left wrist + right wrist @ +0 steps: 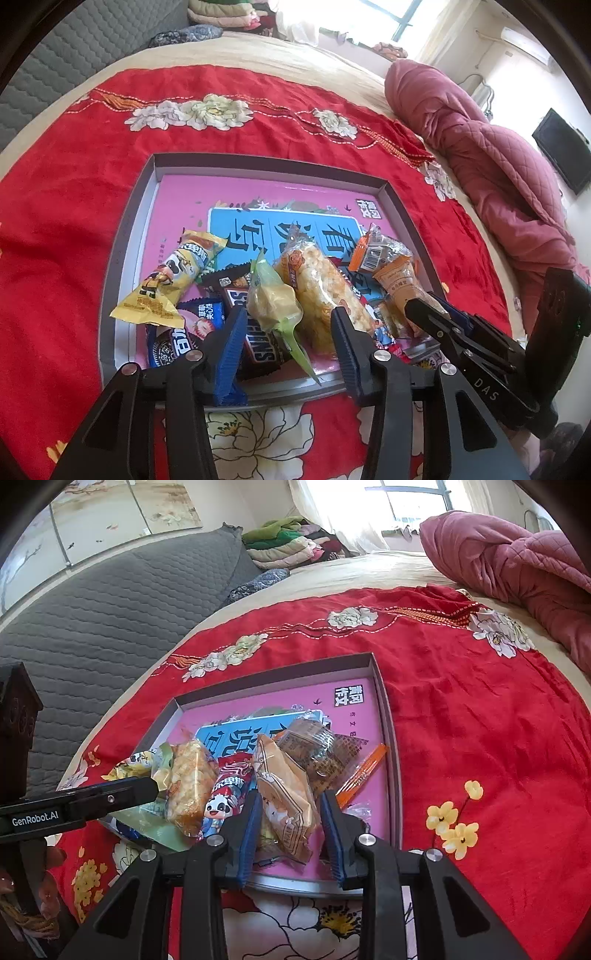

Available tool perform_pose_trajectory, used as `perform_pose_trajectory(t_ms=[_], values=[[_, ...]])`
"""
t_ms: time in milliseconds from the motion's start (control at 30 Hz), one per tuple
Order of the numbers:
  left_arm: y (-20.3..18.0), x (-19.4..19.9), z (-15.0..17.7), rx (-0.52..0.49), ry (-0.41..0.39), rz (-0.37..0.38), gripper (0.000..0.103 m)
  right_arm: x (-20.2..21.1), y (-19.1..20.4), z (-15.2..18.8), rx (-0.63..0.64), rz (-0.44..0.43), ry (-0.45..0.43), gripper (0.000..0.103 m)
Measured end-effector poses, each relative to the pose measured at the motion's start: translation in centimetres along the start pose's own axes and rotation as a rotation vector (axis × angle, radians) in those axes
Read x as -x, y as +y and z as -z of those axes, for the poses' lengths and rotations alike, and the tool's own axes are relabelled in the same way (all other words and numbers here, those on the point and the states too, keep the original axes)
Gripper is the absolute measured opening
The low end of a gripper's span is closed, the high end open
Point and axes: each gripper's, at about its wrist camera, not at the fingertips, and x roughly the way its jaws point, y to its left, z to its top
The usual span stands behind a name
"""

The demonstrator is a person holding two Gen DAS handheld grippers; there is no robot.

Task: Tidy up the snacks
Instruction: 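Open both grippers to release the snacks and withdraw from the tray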

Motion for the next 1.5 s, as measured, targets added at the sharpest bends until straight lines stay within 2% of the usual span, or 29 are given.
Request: perform_pose_trajectory(t_ms=[67,500,633,833,1200,1500], values=[[-0.1,0.1,0.0,-0.003,0.001,-0.005,0.052,0.1,0.0,-0.1,0.001,-0.005,-0.003,0.037],[-0.2,1.3,0.0,-0.016,-0.009,-0.024,0.061,0.6,-0.1,-0.2,-0.006,0.007,-0.022,0.04],[-0.4,1.7,0.2,-0.03,-0.01,-0.04,0.065,1.4,-0.4,-0.4,-0.021,0.004,-0.054,0.048],[-0.8,2.6,0.5,-0.04,-0.017,-0.046,0.066,2.8,0.0,-0.8,-0.007,0.005,-0.11,0.056],[-1.1,3.6,2.4,-0.053,0.001,-0.055,0.069,6.4,2.4,0.3,0.087,0.118,-0.203,0.073],[-1.1,6.0,3.7,-0.062,-0.01,-0.039,0.071,9.7,4.0,1.1,0.069,0.11,-0.235,0.086]])
